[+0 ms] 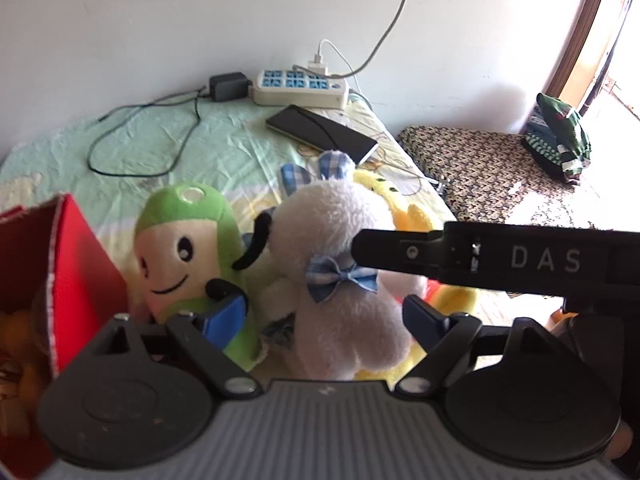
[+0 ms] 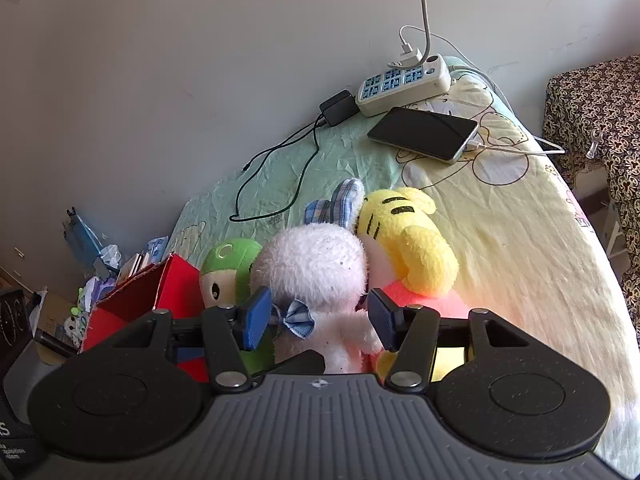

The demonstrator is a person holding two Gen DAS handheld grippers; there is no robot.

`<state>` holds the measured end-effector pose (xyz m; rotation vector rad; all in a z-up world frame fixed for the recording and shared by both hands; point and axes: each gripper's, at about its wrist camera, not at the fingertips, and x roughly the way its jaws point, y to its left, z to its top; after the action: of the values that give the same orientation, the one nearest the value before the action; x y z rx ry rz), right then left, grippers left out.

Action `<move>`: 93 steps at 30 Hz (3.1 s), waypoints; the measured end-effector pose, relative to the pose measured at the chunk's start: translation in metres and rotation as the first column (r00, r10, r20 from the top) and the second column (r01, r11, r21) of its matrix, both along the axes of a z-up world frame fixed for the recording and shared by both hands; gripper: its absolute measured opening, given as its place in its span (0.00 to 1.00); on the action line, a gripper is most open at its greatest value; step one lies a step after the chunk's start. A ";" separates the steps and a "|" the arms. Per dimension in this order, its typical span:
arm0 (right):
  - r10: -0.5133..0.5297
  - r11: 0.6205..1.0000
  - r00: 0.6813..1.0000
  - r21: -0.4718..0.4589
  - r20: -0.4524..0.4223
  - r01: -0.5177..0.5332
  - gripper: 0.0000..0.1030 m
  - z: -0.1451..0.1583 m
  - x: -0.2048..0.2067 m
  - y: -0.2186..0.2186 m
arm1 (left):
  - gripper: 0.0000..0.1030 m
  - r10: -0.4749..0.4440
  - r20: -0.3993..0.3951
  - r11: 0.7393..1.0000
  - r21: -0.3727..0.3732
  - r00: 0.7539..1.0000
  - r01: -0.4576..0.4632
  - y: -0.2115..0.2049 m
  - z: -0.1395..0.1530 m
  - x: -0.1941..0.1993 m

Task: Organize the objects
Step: 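Grasp the white bunny with blue bow in the right gripper and lift, then carry the bunny into the red box and open the right gripper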

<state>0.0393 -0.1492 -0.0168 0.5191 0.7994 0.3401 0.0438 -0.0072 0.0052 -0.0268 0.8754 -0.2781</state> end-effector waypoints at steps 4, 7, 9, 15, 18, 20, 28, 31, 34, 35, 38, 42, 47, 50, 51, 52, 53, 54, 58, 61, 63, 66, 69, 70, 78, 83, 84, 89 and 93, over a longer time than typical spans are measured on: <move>0.018 1.000 0.998 0.022 -0.053 -0.017 0.55 -0.009 0.011 -0.001 | 0.67 -0.041 -0.057 0.997 -0.061 0.998 0.038 0.000 -0.011 0.010; 0.037 0.997 0.997 0.063 -0.063 -0.033 0.55 -0.013 0.017 -0.001 | 0.64 -0.065 -0.077 0.996 -0.059 0.995 0.061 -0.002 -0.019 0.015; 0.044 0.996 0.998 0.081 -0.050 -0.040 0.55 -0.014 0.018 -0.001 | 0.63 -0.072 -0.080 0.995 -0.070 0.994 0.066 -0.002 -0.020 0.015; 0.056 0.994 0.997 0.096 -0.051 -0.051 0.46 -0.018 0.023 -0.002 | 0.58 -0.073 -0.079 0.995 -0.069 0.994 0.068 -0.001 -0.019 0.019; 0.059 0.995 0.997 0.086 -0.040 -0.055 0.41 -0.016 0.022 -0.001 | 0.56 -0.071 -0.066 0.996 -0.058 0.995 0.067 -0.002 -0.017 0.017; 0.063 0.995 0.997 0.076 -0.032 -0.061 0.38 -0.015 0.021 -0.002 | 0.55 -0.069 -0.058 0.996 -0.051 0.996 0.066 -0.003 -0.016 0.015; 0.073 0.995 0.997 0.063 0.019 -0.075 0.35 -0.003 0.005 -0.008 | 0.53 -0.068 -0.023 0.996 -0.067 0.997 0.067 -0.006 0.000 -0.005; 0.078 0.994 0.996 0.071 0.045 -0.081 0.35 0.004 -0.003 -0.010 | 0.53 -0.063 0.005 0.996 -0.064 0.998 0.063 -0.007 0.011 -0.016; 0.086 0.994 0.993 0.067 0.085 -0.092 0.35 0.014 -0.013 -0.010 | 0.53 -0.052 0.035 0.996 -0.067 0.998 0.054 -0.007 0.023 -0.027; 0.090 0.993 0.991 0.064 0.099 -0.097 0.35 0.018 -0.016 -0.009 | 0.53 -0.046 0.047 0.997 -0.065 0.998 0.049 -0.008 0.027 -0.031; 0.108 0.991 0.983 0.060 0.146 -0.117 0.35 0.027 -0.025 -0.005 | 0.53 -0.022 0.085 0.998 -0.059 0.996 0.027 -0.006 0.040 -0.044; 0.149 0.984 0.969 0.072 0.198 -0.166 0.35 0.037 -0.031 0.005 | 0.53 0.029 0.127 0.999 -0.048 0.991 -0.023 0.005 0.054 -0.062; 0.227 0.964 0.943 0.085 0.243 -0.254 0.35 0.046 -0.032 0.036 | 0.53 0.108 0.168 0.994 -0.023 0.980 -0.106 0.031 0.067 -0.082; 0.279 0.949 0.924 0.073 0.262 -0.307 0.35 0.051 -0.028 0.060 | 0.53 0.157 0.179 0.988 -0.018 0.971 -0.156 0.054 0.073 -0.089; 0.294 0.944 0.917 0.069 0.270 -0.324 0.35 0.052 -0.027 0.069 | 0.53 0.172 0.184 0.985 -0.017 0.968 -0.172 0.062 0.075 -0.091; 0.310 0.938 0.910 0.067 0.276 -0.340 0.35 0.053 -0.026 0.079 | 0.53 0.188 0.187 0.982 -0.014 0.964 -0.188 0.070 0.076 -0.093; 0.324 0.933 0.905 0.067 0.277 -0.354 0.35 0.053 -0.024 0.088 | 0.53 0.201 0.189 0.979 -0.009 0.961 -0.203 0.079 0.076 -0.095; 0.336 0.928 0.900 0.069 0.277 -0.367 0.35 0.053 -0.021 0.097 | 0.53 0.214 0.192 0.976 -0.004 0.958 -0.217 0.088 0.076 -0.096; 0.376 0.909 0.888 0.083 0.265 -0.409 0.35 0.051 -0.013 0.140 | 0.53 0.261 0.181 0.964 0.000 0.948 -0.265 0.131 0.072 -0.100; 0.397 0.895 0.886 0.111 0.241 -0.432 0.35 0.046 -0.009 0.171 | 0.53 0.290 0.174 0.955 0.010 0.941 -0.296 0.165 0.066 -0.102; 0.407 0.889 0.888 0.128 0.215 -0.439 0.35 0.042 -0.004 0.193 | 0.53 0.305 0.159 0.949 0.024 0.939 -0.313 0.186 0.061 -0.100; 0.420 0.884 0.891 0.146 0.174 -0.445 0.35 0.035 0.001 0.223 | 0.53 0.311 0.131 0.945 0.066 0.941 -0.322 0.215 0.051 -0.095; 0.431 0.879 0.895 0.171 0.114 -0.445 0.35 0.025 0.009 0.250 | 0.53 0.313 0.095 0.939 0.118 0.945 -0.322 0.239 0.039 -0.089; 0.432 0.878 0.897 0.184 0.091 -0.441 0.35 0.020 0.010 0.256 | 0.53 0.310 0.085 0.938 0.135 0.947 -0.319 0.247 0.034 -0.087; 0.436 0.874 0.897 0.271 -0.073 -0.403 0.35 -0.007 0.028 0.301 | 0.53 0.309 0.026 0.928 0.209 0.951 -0.307 0.294 0.006 -0.079; 0.434 0.880 0.884 0.290 -0.173 -0.375 0.35 -0.021 0.037 0.320 | 0.53 0.297 -0.011 0.925 0.254 0.955 -0.284 0.307 -0.009 -0.072; 0.431 0.882 0.882 0.296 -0.192 -0.367 0.35 -0.023 0.039 0.322 | 0.53 0.297 -0.019 0.925 0.255 0.955 -0.283 0.309 -0.011 -0.071; 0.432 0.885 0.864 0.303 -0.258 -0.352 0.35 -0.029 0.048 0.331 | 0.54 0.305 -0.042 0.922 0.263 0.951 -0.284 0.316 -0.018 -0.068; 0.435 0.887 0.854 0.302 -0.287 -0.350 0.35 -0.030 0.049 0.333 | 0.58 0.309 -0.033 0.908 0.309 0.951 -0.284 0.311 -0.021 -0.070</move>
<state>0.0885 0.1842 -0.0473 0.6512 1.2258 0.7503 -0.0264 0.3039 -0.0154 0.1129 0.9732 0.1459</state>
